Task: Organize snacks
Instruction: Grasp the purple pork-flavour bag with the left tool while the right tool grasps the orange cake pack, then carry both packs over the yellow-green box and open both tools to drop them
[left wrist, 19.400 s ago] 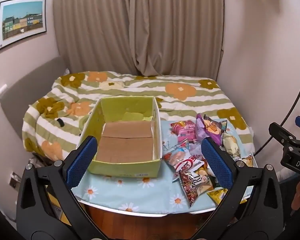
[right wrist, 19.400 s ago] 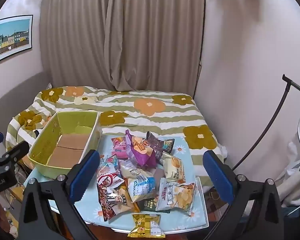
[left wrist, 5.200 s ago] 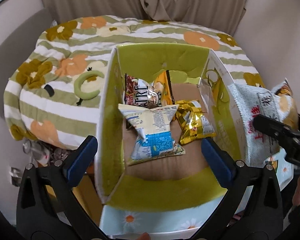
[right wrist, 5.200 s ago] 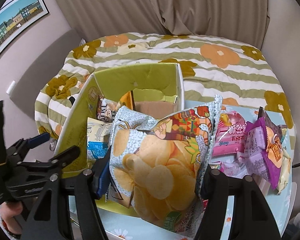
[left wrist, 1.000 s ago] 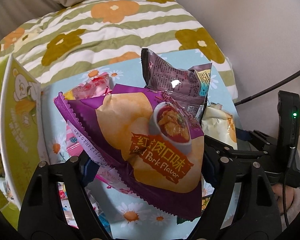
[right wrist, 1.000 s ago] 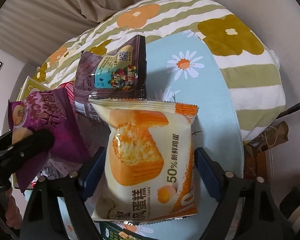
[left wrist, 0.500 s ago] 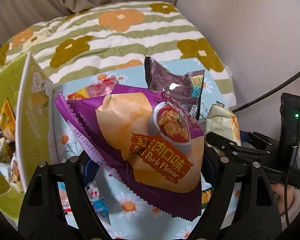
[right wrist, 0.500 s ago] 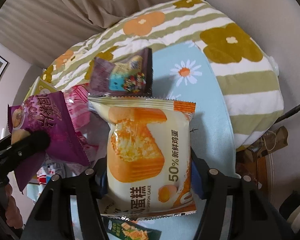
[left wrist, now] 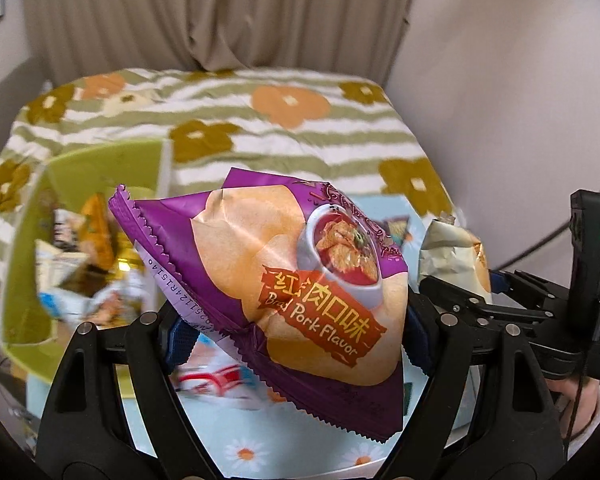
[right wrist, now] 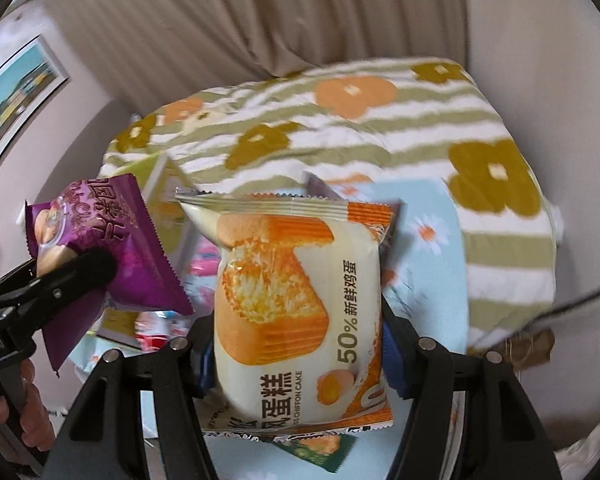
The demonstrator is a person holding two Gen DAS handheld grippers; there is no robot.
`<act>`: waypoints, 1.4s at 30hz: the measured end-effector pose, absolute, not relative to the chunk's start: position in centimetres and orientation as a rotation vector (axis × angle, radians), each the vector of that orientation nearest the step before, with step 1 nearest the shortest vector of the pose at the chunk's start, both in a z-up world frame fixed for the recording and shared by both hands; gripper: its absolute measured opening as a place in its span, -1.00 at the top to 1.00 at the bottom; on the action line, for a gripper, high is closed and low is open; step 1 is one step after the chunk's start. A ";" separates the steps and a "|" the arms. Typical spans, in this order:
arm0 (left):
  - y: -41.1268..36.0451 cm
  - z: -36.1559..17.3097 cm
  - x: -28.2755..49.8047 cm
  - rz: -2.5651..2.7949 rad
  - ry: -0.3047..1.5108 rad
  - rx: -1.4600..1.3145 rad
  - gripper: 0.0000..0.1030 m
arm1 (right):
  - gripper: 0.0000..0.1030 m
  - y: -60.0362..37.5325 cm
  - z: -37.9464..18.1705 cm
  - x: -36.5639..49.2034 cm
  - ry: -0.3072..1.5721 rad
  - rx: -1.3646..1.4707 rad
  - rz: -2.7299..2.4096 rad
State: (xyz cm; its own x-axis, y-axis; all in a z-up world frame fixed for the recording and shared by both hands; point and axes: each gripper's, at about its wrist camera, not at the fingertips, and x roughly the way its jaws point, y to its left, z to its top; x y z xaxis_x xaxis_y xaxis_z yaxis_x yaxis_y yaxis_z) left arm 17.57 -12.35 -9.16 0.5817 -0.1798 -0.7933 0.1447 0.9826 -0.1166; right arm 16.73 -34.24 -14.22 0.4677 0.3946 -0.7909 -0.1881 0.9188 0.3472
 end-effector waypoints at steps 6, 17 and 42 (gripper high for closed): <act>-5.9 -6.4 17.0 -0.100 0.869 -0.091 -0.57 | -0.16 -28.3 -10.4 17.6 0.966 0.170 0.466; 8.2 -5.7 21.5 -0.029 0.857 -0.129 -0.57 | -0.16 -15.0 -9.3 21.7 0.962 0.157 0.538; 16.3 -12.9 32.5 -0.208 1.027 -0.115 -0.99 | -0.16 -7.5 -13.6 27.5 1.092 0.224 0.326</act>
